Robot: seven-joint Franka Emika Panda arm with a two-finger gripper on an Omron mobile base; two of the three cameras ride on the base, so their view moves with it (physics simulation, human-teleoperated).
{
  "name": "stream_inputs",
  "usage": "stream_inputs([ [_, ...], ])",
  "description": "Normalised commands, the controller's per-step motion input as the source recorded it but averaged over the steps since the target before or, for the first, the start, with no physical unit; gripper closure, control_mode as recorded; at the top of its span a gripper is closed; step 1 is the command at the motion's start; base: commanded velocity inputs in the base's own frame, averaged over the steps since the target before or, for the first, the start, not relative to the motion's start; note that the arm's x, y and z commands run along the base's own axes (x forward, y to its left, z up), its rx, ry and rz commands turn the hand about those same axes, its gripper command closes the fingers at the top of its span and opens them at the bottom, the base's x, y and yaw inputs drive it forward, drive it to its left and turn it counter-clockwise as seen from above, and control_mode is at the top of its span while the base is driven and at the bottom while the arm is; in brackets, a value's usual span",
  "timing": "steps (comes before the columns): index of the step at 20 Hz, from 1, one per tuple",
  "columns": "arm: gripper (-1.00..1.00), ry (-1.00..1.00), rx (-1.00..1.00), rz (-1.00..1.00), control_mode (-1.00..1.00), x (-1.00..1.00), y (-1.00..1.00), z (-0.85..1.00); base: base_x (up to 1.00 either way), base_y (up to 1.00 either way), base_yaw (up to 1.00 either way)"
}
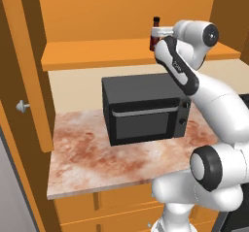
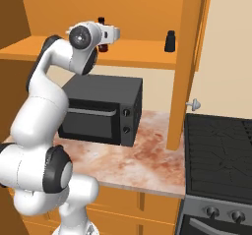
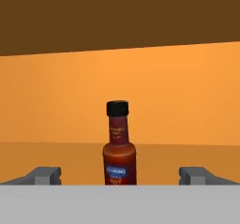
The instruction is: Take 2 condiments from the cabinet and move them on the counter near the stove.Make sure the condiments are lined up with each other, next to each other.
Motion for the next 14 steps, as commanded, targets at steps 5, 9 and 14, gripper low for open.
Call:
stream_inputs([
  [5, -1.00, 0.00, -0.06, 0.00, -1.00, 0.39, 0.00, 0.00, 0.00, 0.00, 0.00],
  [9, -1.00, 0.00, -0.05, 0.00, -1.00, 0.31, 0.00, -0.04, 0.00, 0.00, 0.00],
  [14, -1.00, 0.01, -0.05, 0.00, -1.00, 0.17, 0.01, -0.16, 0.00, 0.00, 0.00],
])
